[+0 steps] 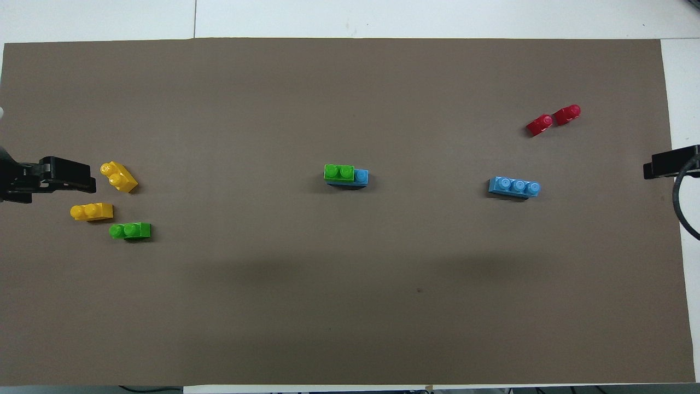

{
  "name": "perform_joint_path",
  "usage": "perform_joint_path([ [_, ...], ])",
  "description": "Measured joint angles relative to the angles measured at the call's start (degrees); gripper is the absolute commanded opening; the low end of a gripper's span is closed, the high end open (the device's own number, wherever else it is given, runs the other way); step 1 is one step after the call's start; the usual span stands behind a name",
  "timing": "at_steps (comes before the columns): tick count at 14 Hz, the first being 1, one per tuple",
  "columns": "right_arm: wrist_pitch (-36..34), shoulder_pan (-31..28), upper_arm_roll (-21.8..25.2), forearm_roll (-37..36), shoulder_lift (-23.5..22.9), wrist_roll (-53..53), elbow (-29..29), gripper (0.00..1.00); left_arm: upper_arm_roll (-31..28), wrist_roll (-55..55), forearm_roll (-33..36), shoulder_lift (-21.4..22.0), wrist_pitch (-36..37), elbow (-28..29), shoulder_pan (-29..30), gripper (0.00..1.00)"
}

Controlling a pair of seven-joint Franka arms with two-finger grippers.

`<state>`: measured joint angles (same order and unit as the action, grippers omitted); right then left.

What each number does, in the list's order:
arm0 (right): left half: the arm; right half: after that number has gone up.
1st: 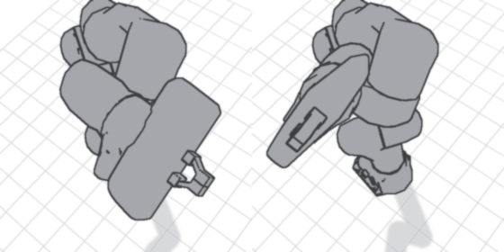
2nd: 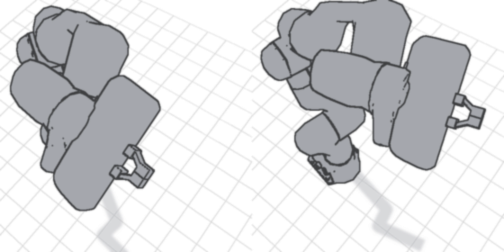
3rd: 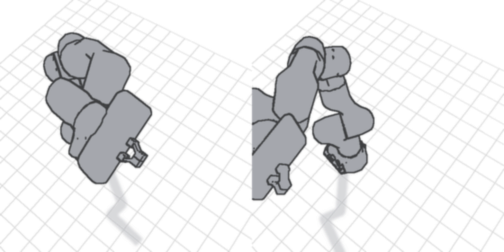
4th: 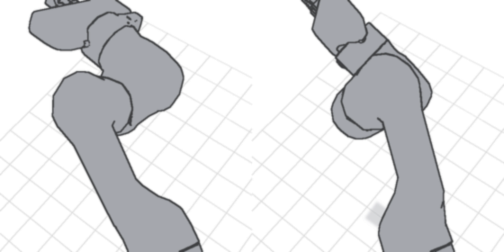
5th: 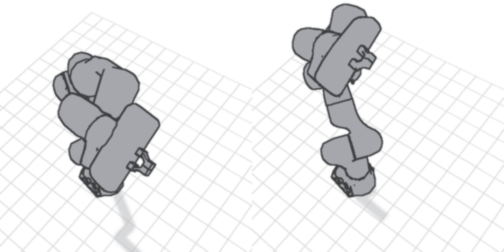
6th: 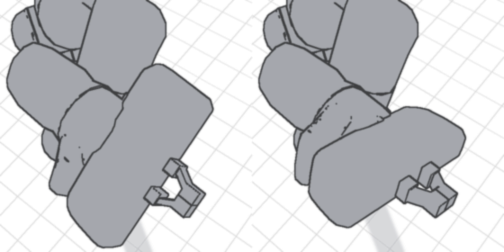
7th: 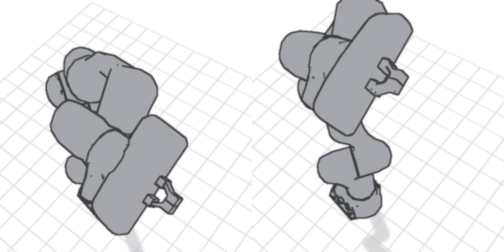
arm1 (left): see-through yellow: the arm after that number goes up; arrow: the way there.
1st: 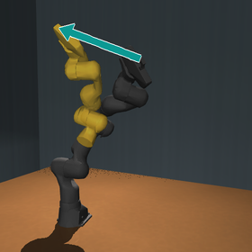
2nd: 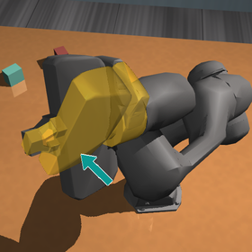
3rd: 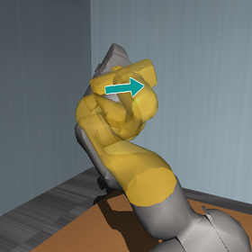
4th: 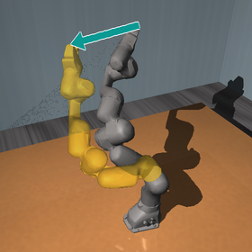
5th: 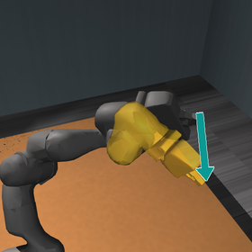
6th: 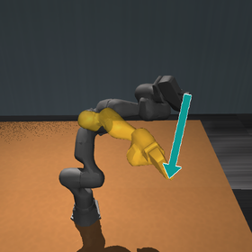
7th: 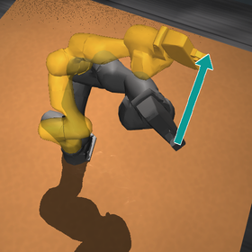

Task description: Remove green block with left arm and hold with right

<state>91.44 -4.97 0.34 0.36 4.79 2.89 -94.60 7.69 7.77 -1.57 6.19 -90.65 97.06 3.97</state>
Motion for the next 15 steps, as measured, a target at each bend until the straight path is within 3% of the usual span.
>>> perform_joint_path([
  [12, -0.01, 0.00, 0.00, 0.01, 0.69, 0.00, -0.80, 1.00, -0.30, 0.89, 0.00, 0.54, 1.88, 1.05, 0.04, 1.00],
  [15, -0.01, 0.00, 0.00, 0.01, 1.32, 0.00, -1.76, 1.00, 0.28, 11.89, -0.74, 1.12, 1.84, 1.58, -0.72, 1.00],
])
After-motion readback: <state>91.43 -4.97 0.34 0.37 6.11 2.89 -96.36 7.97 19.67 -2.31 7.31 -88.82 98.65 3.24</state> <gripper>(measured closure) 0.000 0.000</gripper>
